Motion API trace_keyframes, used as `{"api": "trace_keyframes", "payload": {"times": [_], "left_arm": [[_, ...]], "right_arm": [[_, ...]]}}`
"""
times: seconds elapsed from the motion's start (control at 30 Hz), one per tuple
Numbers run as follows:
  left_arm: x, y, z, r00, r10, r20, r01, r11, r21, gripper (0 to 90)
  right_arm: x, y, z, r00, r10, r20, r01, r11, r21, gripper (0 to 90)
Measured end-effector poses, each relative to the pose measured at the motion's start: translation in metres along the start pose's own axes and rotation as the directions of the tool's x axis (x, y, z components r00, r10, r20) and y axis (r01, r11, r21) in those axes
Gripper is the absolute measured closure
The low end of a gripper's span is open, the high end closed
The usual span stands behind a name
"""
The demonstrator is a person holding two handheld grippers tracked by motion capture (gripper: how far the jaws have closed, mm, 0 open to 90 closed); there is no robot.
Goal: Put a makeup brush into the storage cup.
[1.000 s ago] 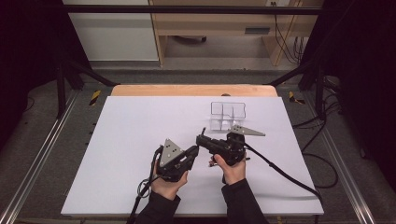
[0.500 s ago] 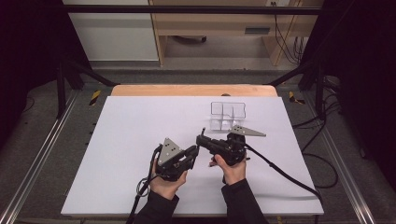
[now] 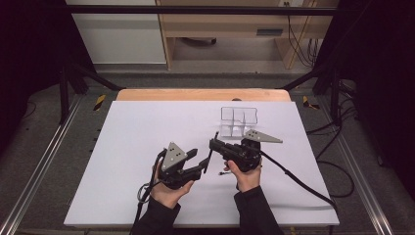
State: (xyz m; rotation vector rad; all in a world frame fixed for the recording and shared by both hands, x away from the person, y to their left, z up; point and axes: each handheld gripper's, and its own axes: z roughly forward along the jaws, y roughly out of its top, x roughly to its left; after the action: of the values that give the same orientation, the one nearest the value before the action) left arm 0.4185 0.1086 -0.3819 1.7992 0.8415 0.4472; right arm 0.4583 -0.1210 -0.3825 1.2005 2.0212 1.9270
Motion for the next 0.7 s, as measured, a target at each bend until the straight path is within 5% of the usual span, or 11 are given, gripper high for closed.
{"api": "trace_keyframes", "payload": {"times": [0.4, 0.7], "left_arm": [[0.019, 0.002, -0.020, 0.9987, 0.047, -0.018, -0.047, 0.9988, 0.012, 26.5], [0.039, -0.008, -0.037, 0.9989, 0.032, -0.034, -0.031, 0.9994, 0.013, 18.8]], "right_arm": [[-0.003, 0.004, -0.007, 0.9978, -0.059, 0.030, 0.059, 0.998, -0.024, 83.5], [-0.006, 0.006, -0.009, 0.9949, -0.092, 0.042, 0.093, 0.996, -0.017, 83.5]]}}
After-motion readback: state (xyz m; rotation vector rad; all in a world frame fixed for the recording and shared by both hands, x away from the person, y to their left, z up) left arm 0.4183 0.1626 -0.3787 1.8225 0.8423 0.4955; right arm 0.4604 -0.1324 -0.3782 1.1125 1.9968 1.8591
